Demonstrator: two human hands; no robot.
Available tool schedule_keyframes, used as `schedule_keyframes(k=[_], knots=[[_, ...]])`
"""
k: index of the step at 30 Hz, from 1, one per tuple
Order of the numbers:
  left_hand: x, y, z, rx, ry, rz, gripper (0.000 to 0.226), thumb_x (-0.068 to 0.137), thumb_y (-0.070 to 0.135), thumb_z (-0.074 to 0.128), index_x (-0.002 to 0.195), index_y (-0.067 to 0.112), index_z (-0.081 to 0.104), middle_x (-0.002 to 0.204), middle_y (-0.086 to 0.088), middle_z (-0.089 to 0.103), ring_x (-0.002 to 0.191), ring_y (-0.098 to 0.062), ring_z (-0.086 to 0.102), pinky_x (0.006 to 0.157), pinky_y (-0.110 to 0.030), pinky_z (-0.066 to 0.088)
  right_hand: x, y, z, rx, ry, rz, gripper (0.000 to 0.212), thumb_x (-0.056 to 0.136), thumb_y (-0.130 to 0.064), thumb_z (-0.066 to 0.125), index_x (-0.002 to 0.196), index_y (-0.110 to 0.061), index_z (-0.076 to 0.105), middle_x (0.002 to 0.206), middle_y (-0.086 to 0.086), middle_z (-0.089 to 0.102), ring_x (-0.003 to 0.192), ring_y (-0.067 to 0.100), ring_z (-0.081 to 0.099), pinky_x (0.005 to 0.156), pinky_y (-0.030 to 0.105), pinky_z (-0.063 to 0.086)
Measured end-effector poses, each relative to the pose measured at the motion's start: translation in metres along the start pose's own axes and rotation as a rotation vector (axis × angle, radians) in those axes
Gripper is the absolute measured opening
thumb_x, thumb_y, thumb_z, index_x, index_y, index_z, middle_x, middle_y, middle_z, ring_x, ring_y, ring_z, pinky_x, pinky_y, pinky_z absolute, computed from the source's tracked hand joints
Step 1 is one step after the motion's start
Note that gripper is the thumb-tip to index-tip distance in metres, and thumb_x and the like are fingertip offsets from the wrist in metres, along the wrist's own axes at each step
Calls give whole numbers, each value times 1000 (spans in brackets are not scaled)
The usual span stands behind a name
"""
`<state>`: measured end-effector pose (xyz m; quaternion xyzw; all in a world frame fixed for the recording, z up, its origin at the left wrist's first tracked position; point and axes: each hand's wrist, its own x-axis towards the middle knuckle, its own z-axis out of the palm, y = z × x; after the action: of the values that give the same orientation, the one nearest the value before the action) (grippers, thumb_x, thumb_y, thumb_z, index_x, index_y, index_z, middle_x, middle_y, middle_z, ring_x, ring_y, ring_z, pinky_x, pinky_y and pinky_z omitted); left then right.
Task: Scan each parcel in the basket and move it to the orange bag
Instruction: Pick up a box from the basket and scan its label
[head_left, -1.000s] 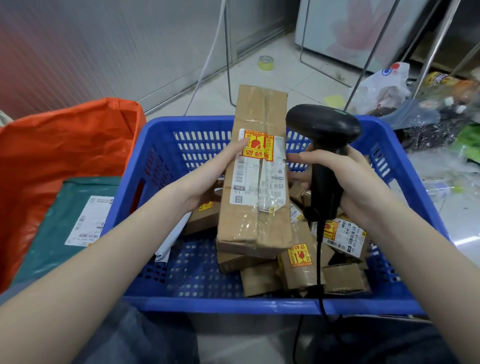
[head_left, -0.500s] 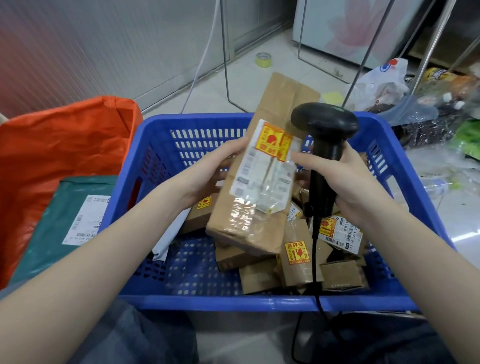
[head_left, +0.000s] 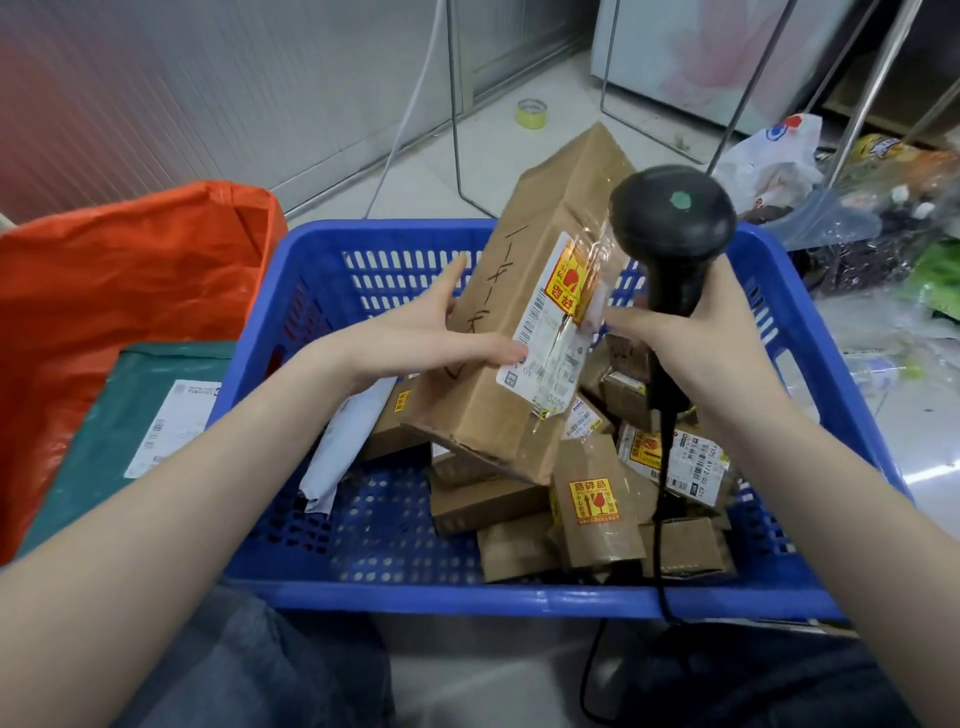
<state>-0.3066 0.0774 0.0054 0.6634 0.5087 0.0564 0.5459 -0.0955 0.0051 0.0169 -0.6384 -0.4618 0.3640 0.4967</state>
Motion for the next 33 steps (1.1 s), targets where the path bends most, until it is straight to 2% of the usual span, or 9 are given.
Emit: schedule_keyframes(k=[3,6,8,11,13,17,21,27,33], knots=[[-2,-1,-6,57,41,23,115,70,48,75,151,40,-6,124,18,45,98,7,53,78,-16,41,3,-8,-4,-134,-55,-148,48,77,-9,74,114,-24,48,93,-19,52,89,-5,52,65,0,40],[-6,0,-9,144,-17,33,120,61,61,80,147,52,-3,136,18,45,115,-6,54,98,-29,43,2,-9,-1,-301,-153,-248,44,78,-10,74,111,-25,50,100,-12,56,93,-2,52,69,2,39],[-8,0,-7,194,-85,37,118,54,68,76,142,62,-3,147,14,37,124,-12,51,106,-37,42,-1,-8,3,-361,-236,-249,49,78,-14,76,115,-30,47,99,-20,55,93,-6,51,73,3,39],[-8,-3,-5,189,-161,10,111,60,64,73,143,60,0,139,14,44,119,-8,55,101,-31,44,-2,-5,5,-408,-288,-190,54,79,-21,76,125,-27,48,98,-25,54,99,1,53,81,18,41],[-6,-4,-7,173,-157,-6,107,63,60,70,146,55,4,128,18,52,112,-4,58,97,-26,45,-2,-4,4,-392,-269,-168,46,81,-24,74,120,-26,51,95,-24,55,98,3,54,78,18,44],[-1,-8,-17,144,-34,-3,102,57,66,71,146,48,23,117,23,61,109,0,57,95,-25,42,2,-5,-2,-119,-193,-40,22,83,-21,70,102,-17,60,86,-10,65,78,2,63,70,20,48],[3,-10,-25,6,143,-6,86,55,72,66,134,50,43,123,11,59,105,-5,61,87,-26,46,5,-10,-16,150,-365,104,9,83,-12,66,85,-10,58,64,1,56,56,13,54,52,26,45],[4,-9,-28,-52,191,49,63,70,72,61,124,40,59,118,17,65,105,-1,63,92,-28,48,3,-11,-17,-1,-425,104,12,83,-14,65,81,-6,56,62,3,56,54,17,52,48,24,45],[3,-4,-23,-85,241,25,48,83,58,57,127,39,53,115,21,57,97,6,56,70,-14,40,2,-6,-16,-132,-359,71,19,80,-26,71,86,-12,61,50,-6,58,47,4,55,58,28,43]])
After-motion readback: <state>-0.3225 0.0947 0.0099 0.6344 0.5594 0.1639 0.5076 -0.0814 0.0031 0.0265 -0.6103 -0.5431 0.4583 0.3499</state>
